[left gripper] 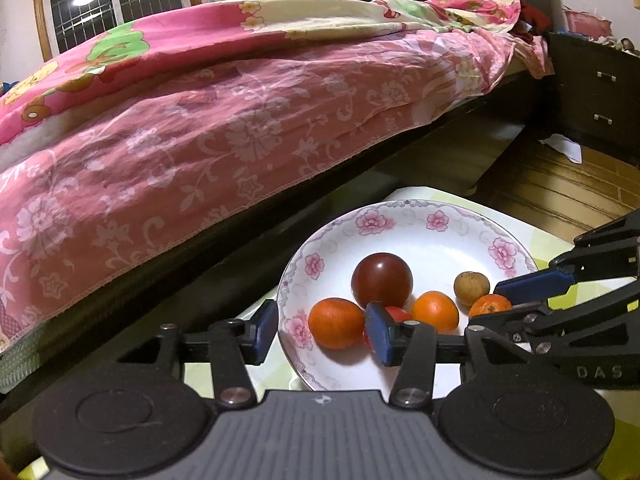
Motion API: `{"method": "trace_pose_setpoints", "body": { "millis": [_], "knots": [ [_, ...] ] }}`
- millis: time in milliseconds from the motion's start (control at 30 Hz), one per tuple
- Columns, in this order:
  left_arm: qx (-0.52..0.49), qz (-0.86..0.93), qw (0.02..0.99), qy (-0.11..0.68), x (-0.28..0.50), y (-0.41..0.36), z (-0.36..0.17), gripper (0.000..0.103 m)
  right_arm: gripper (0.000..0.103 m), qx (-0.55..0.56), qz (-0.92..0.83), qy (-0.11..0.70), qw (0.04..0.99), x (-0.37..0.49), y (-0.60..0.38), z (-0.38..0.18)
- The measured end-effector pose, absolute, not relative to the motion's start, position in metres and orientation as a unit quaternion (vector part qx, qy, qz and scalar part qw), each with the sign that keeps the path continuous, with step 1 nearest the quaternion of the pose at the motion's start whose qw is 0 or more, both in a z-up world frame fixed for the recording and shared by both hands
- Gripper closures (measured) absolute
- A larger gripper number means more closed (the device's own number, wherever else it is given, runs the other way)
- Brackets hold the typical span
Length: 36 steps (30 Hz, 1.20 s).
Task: Organize fruits
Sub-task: 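Carry both orange tomatoes into the white plate and open both tools, then grasp the red cherry tomato with the left tool while the right tool grasps the brown round fruit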
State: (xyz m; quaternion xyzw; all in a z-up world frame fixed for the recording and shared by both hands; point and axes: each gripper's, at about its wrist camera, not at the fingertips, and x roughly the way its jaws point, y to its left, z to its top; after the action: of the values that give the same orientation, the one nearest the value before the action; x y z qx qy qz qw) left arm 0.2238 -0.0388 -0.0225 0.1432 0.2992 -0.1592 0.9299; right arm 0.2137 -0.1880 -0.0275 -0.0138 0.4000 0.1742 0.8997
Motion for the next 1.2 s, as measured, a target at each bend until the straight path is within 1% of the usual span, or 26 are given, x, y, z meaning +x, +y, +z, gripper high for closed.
{"method": "trace_pose_setpoints", "body": {
  "millis": [333,733,1200],
  "knots": [
    [0.150,-0.161,0.930,0.295,0.200,-0.025,-0.007,0.047,0.073,-0.009,0.171,0.387,0.906,0.209,-0.190,-0.017],
    [0.142,-0.149,0.923,0.324,0.165,0.010,-0.006,0.048,0.073,-0.010,0.179,0.379,0.908,0.191,-0.180,-0.006],
    [0.143,-0.177,0.914,0.336,0.141,0.045,-0.012,0.047,0.072,-0.013,0.236,0.399,0.886,0.154,-0.130,-0.004]
  ]
}}
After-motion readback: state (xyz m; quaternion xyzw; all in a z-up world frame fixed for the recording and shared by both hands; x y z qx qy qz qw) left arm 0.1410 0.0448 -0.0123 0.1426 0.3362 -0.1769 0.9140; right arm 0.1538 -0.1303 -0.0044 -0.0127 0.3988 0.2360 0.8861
